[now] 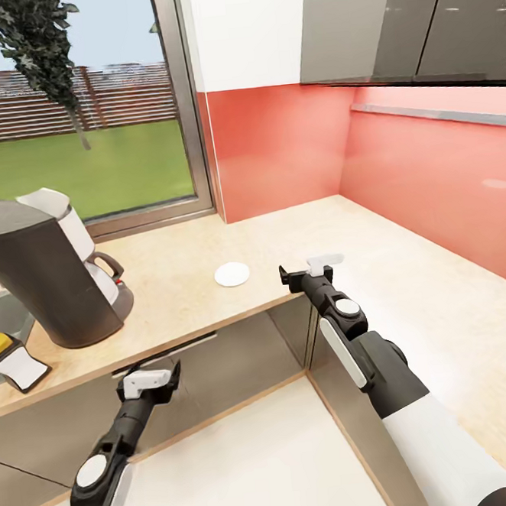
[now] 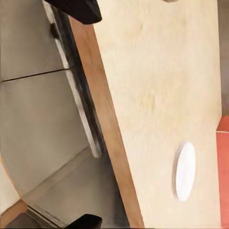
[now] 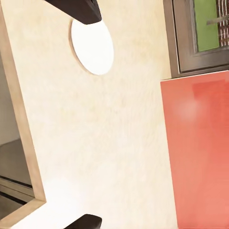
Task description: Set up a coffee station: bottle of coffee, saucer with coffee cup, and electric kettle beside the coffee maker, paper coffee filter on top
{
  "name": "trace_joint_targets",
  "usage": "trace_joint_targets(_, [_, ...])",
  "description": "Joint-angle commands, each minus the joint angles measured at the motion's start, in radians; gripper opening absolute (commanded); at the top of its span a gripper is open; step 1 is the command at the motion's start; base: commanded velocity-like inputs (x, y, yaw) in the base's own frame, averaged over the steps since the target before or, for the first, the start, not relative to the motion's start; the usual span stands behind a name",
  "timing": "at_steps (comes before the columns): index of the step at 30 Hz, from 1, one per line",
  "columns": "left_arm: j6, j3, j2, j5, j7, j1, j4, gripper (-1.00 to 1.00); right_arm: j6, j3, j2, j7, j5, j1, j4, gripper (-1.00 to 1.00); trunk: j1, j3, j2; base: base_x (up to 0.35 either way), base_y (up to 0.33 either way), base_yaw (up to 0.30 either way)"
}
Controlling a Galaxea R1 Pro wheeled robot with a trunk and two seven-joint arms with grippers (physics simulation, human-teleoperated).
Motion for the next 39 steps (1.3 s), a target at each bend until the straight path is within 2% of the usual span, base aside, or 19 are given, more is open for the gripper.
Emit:
trace_joint_targets(1, [0.084, 0.043, 0.000, 0.010, -0.066, -0.060, 0.000, 1.00, 0.004, 0.002, 0.000, -0.009, -0.010, -0.001, 0.000, 1.00, 0.001, 0.000, -0.002, 0.000, 0.000, 0.000])
trace_joint_targets(4, [0.251, 0.094, -0.001, 0.009, -0.193, -0.174, 0.002, 1.00, 0.004, 0.003, 0.000, -0.009, -0.011, -0.001, 0.005, 1.00, 0.001, 0.004, -0.002, 0.000, 0.000, -0.036])
trace_joint_targets(5, [0.331, 0.111, 0.000, 0.007, -0.243, -0.231, 0.002, 1.00, 0.004, 0.007, 0.001, -0.009, -0.011, -0.001, 0.006, 1.00, 0.001, 0.006, -0.002, 0.000, 0.000, -0.076])
trace_joint_targets(6, [0.381, 0.121, 0.000, 0.007, -0.270, -0.264, 0.002, 1.00, 0.004, 0.011, 0.003, -0.009, -0.011, -0.001, 0.004, 1.00, 0.001, 0.007, -0.002, 0.000, 0.000, -0.085])
trace_joint_targets(7, [0.481, 0.143, 0.001, 0.006, -0.307, -0.322, 0.006, 1.00, 0.005, 0.014, 0.004, -0.009, -0.011, -0.001, -0.011, 1.00, 0.001, 0.009, -0.002, 0.000, 0.000, -0.134])
trace_joint_targets(9, [0.581, 0.169, 0.013, 0.007, -0.334, -0.368, 0.016, 1.00, 0.008, 0.015, 0.002, -0.009, -0.011, -0.001, -0.036, 1.00, 0.001, 0.012, -0.002, 0.000, 0.000, -0.178])
trace_joint_targets(11, [0.661, 0.181, 0.032, 0.008, -0.372, -0.391, 0.021, 1.00, 0.018, 0.017, 0.000, -0.009, -0.011, -0.001, -0.045, 1.00, 0.001, 0.014, -0.002, 0.000, 0.000, -0.210])
trace_joint_targets(13, [0.689, 0.184, 0.037, 0.008, -0.387, -0.394, 0.024, 1.00, 0.057, 0.017, 0.000, -0.009, -0.011, -0.001, -0.047, 1.00, 0.001, 0.017, -0.002, 0.000, 0.000, -0.224])
trace_joint_targets(17, [0.754, 0.187, 0.045, 0.007, -0.396, -0.397, 0.051, 1.00, 0.203, 0.016, 0.000, -0.008, -0.012, -0.001, -0.053, 1.00, 0.001, 0.021, -0.002, 0.000, 0.000, -0.229])
trace_joint_targets(19, [0.836, 0.187, 0.073, 0.008, -0.400, -0.401, 0.096, 1.00, 0.315, 0.015, 0.000, -0.007, -0.013, -0.001, -0.056, 1.00, 0.001, 0.023, -0.002, 0.000, 0.000, -0.231])
trace_joint_targets(22, [0.864, 0.187, 0.085, 0.018, -0.423, -0.403, 0.111, 1.00, 0.391, 0.016, 0.006, -0.005, -0.027, -0.001, -0.055, 1.00, 0.001, 0.026, -0.002, 0.000, 0.000, -0.225])
trace_joint_targets(24, [0.886, 0.187, 0.089, 0.046, -0.468, -0.403, 0.113, 1.00, 0.415, 0.018, 0.011, -0.005, -0.069, -0.001, -0.055, 1.00, 0.001, 0.027, -0.002, 0.000, 0.000, -0.112])
trace_joint_targets(26, [0.943, 0.188, 0.099, 0.082, -0.526, -0.402, 0.109, 1.00, 0.447, 0.019, 0.013, -0.004, -0.176, -0.001, -0.055, 1.00, 0.001, 0.028, -0.002, 0.000, 0.000, -0.040])
trace_joint_targets(29, [0.975, 0.188, 0.131, 0.100, -0.556, -0.402, 0.105, 1.00, 0.492, 0.017, 0.012, -0.004, -0.344, -0.001, -0.055, 1.00, 0.001, 0.028, -0.002, 0.000, 0.000, -0.014])
trace_joint_targets(32, [0.987, 0.188, 0.173, 0.108, -0.565, -0.406, 0.102, 1.00, 0.511, 0.013, 0.005, -0.004, -0.465, -0.001, -0.055, 1.00, 0.001, 0.028, -0.002, 0.000, 0.000, -0.003])
trace_joint_targets(35, [0.992, 0.189, 0.211, 0.127, -0.567, -0.424, 0.101, 1.00, 0.515, 0.011, 0.003, -0.004, -0.492, -0.001, -0.056, 1.00, 0.001, 0.028, -0.002, 0.037, 0.000, -0.001])
trace_joint_targets(37, [0.994, 0.189, 0.233, 0.170, -0.568, -0.430, 0.101, 1.00, 0.515, 0.010, 0.003, -0.004, -0.499, -0.001, -0.056, 1.00, 0.001, 0.028, -0.002, 0.196, 0.000, 0.000])
trace_joint_targets(38, [0.994, 0.188, 0.244, 0.219, -0.568, -0.432, 0.101, 1.00, 0.516, 0.010, 0.003, -0.004, -0.502, -0.001, -0.057, 1.00, 0.001, 0.028, -0.002, 0.285, 0.047, 0.000])
trace_joint_targets(39, [0.995, 0.188, 0.248, 0.238, -0.568, -0.432, 0.101, 1.00, 0.517, 0.010, 0.003, -0.004, -0.502, -0.001, -0.057, 1.00, 0.001, 0.028, -0.002, 0.300, 0.071, 0.000])
